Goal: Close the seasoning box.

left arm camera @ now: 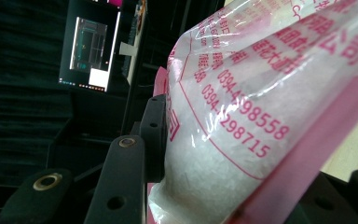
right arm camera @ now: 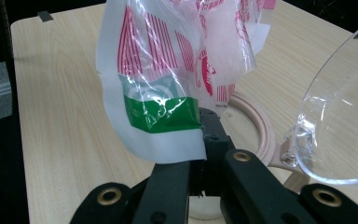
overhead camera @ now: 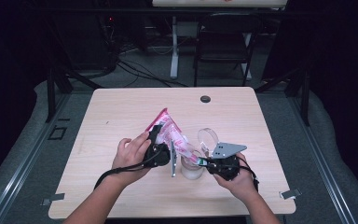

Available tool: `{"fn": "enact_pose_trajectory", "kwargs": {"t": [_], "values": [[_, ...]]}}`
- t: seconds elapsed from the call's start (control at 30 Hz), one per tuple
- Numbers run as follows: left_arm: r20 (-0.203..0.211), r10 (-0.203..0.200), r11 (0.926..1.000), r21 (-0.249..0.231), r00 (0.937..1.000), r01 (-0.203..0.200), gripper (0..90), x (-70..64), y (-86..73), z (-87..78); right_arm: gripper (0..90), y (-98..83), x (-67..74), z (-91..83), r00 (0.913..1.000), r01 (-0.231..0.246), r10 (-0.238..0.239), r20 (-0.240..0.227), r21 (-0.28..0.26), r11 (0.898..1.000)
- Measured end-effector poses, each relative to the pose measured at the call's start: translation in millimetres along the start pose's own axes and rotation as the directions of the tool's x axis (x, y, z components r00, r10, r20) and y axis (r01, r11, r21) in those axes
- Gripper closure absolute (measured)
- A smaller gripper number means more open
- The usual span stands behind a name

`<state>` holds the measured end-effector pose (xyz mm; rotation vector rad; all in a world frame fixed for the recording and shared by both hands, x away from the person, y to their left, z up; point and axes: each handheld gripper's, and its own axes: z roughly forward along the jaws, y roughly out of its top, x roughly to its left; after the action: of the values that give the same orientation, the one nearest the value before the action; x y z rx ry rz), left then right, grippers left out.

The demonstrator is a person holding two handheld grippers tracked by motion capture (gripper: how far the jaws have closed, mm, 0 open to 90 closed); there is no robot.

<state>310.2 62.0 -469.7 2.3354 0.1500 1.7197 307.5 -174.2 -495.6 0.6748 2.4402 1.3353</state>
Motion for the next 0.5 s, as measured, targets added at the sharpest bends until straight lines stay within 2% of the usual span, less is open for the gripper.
{"fn": "enact_pose_trajectory", "kwargs": {"t": [0.5], "values": [[-0.004, 0.004, 1.0000, -0.003, 1.0000, -0.004, 65.2, 1.5, 1.2, -0.4, 90.0, 0.0, -0.1, -0.4, 1.0000, 0.000, 0.000, 0.000, -0.001, 1.000]]}}
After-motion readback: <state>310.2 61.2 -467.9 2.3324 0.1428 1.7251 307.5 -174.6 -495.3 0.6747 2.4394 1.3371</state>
